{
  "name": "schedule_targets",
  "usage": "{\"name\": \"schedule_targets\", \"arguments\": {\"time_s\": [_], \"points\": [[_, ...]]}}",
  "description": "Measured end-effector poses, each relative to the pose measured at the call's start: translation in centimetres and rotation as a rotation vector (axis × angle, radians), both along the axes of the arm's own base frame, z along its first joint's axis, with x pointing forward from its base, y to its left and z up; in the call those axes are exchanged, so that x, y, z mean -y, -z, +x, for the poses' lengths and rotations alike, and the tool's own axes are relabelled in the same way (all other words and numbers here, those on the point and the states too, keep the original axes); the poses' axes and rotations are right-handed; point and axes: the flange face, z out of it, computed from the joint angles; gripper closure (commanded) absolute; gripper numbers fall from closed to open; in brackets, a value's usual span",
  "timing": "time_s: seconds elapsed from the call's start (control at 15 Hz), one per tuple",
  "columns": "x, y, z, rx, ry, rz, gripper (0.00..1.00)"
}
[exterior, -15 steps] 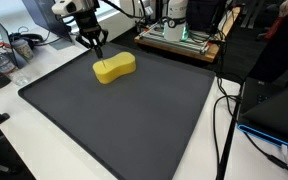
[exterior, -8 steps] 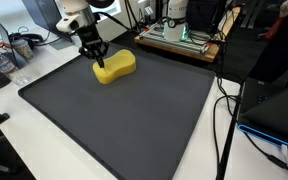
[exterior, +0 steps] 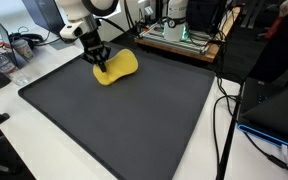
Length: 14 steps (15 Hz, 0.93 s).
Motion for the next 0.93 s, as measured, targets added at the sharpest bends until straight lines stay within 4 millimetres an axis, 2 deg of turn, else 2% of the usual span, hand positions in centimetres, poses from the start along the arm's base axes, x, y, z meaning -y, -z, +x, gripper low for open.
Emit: {"name": "schedule_targets", "arguments": {"time_s": [0.47, 0.93], "points": [[-0.1, 0.2, 0.0, 0.001, -0.042, 0.003, 0.97], [-1.0, 0.6, 0.5, -0.013, -0.109, 0.005, 0.97]]}}
